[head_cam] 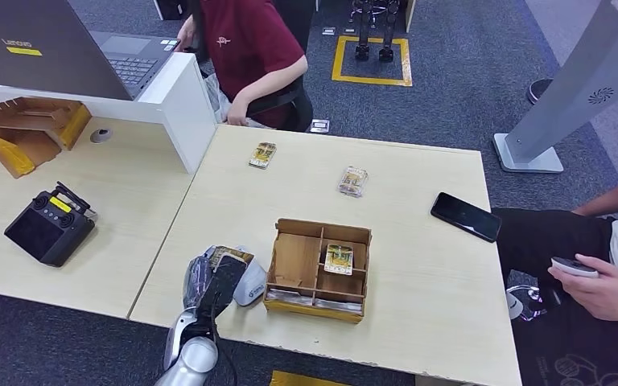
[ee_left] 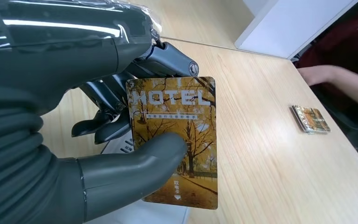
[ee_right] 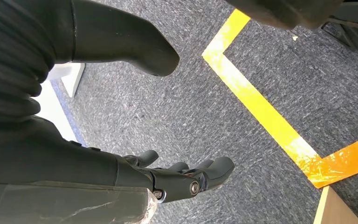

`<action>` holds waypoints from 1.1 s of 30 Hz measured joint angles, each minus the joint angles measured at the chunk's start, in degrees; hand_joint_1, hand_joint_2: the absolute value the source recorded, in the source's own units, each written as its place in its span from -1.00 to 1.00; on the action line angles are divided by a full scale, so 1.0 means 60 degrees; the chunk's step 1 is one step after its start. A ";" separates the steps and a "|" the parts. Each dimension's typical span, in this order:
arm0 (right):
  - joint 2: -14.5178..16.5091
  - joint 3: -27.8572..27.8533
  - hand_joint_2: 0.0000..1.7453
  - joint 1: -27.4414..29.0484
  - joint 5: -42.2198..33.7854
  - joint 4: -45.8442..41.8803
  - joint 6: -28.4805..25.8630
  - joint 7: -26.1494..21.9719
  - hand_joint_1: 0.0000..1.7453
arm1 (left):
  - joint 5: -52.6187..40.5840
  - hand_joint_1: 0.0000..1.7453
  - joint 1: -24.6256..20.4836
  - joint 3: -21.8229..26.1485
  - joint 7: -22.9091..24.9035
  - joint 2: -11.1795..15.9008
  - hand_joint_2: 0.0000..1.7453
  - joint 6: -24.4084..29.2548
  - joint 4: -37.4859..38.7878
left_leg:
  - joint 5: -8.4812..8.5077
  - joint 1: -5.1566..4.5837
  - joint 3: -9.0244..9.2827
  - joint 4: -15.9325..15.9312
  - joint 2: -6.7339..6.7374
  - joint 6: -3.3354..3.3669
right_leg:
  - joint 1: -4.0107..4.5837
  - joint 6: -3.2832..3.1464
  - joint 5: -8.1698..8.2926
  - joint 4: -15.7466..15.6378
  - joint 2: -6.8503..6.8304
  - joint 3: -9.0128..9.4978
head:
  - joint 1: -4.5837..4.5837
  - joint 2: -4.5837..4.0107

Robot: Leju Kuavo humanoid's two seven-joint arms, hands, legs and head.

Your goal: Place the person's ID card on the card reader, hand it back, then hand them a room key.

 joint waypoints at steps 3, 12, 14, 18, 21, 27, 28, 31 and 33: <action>0.0006 0.0000 1.00 -0.0001 0.0016 0.0001 0.0004 -0.0002 -1.00 | -0.0339 1.00 -0.0030 -0.0036 0.0170 0.0022 1.00 0.0039 0.0068 | 0.0000 0.0000 0.0000 0.0000 0.0000 0.0000 | 0.0000 0.0000 0.0000 0.0000 0.0000 0.0000 | 0.0000 0.0000; 0.0006 0.0000 1.00 -0.0004 0.0032 0.0001 0.0088 -0.0097 -1.00 | -0.0997 1.00 -0.0186 -0.0043 0.0484 0.0058 1.00 0.0165 0.0350 | 0.0000 0.0000 0.0000 0.0000 0.0000 0.0000 | 0.0000 0.0000 0.0000 0.0000 -0.0001 0.0001 | 0.0000 0.0000; 0.0006 0.0002 1.00 -0.0004 0.0032 0.0001 0.0091 -0.0104 -1.00 | -0.1145 1.00 -0.0225 -0.0042 0.0488 0.0056 1.00 0.0197 0.0437 | 0.0000 0.0000 0.0000 0.0000 0.0000 0.0000 | 0.0000 0.0000 0.0000 0.0000 -0.0001 0.0002 | 0.0000 0.0000; 0.0006 0.0029 1.00 -0.0004 0.0032 0.0001 0.0086 -0.0102 -1.00 | -0.1482 1.00 -0.0267 -0.0039 0.0519 0.0044 1.00 0.0260 0.0601 | 0.0000 0.0000 0.0001 0.0000 0.0000 0.0000 | 0.0000 0.0000 0.0000 0.0000 -0.0001 0.0003 | 0.0000 0.0000; 0.0006 0.0047 1.00 -0.0005 0.0032 0.0001 0.0092 -0.0104 -1.00 | -0.1899 1.00 -0.0355 -0.0039 0.0702 0.0040 1.00 0.0435 0.0792 | 0.0000 0.0000 0.0001 0.0000 -0.0001 0.0000 | 0.0000 0.0000 0.0000 0.0000 -0.0001 0.0004 | 0.0000 0.0000; 0.0006 0.0225 1.00 -0.0004 0.0032 0.0001 0.0129 -0.0169 -1.00 | -0.3586 1.00 -0.0588 -0.0039 0.1456 0.0024 1.00 0.1382 0.1423 | 0.0000 0.0000 0.0005 0.0000 -0.0001 0.0000 | 0.0000 0.0000 0.0000 0.0000 -0.0001 0.0006 | -0.0001 0.0000; 0.0006 0.0264 1.00 -0.0005 0.0032 0.0001 0.0129 -0.0190 -1.00 | -0.3914 1.00 -0.0630 -0.0039 0.1600 0.0017 1.00 0.1539 0.1545 | 0.0000 0.0000 0.0006 0.0000 -0.0001 0.0000 | 0.0000 0.0000 0.0000 0.0000 -0.0001 0.0007 | -0.0001 0.0000; 0.0006 0.0374 1.00 -0.0009 0.0032 0.0001 0.0129 -0.0250 -1.00 | -0.4624 1.00 -0.0799 -0.0033 0.1886 -0.0004 1.00 0.1845 0.1957 | 0.0000 0.0000 0.0009 0.0000 -0.0002 0.0000 | 0.0000 0.0000 0.0000 0.0001 -0.0003 0.0014 | 0.0000 0.0000; 0.0006 0.0454 1.00 -0.0009 0.0032 0.0001 0.0128 -0.0274 -1.00 | -0.4840 1.00 -0.0917 0.0000 0.1931 -0.0016 1.00 0.1988 0.2243 | 0.0000 0.0000 0.0012 0.0000 -0.0002 0.0000 | 0.0000 0.0000 0.0000 0.0001 -0.0002 0.0018 | -0.0001 0.0000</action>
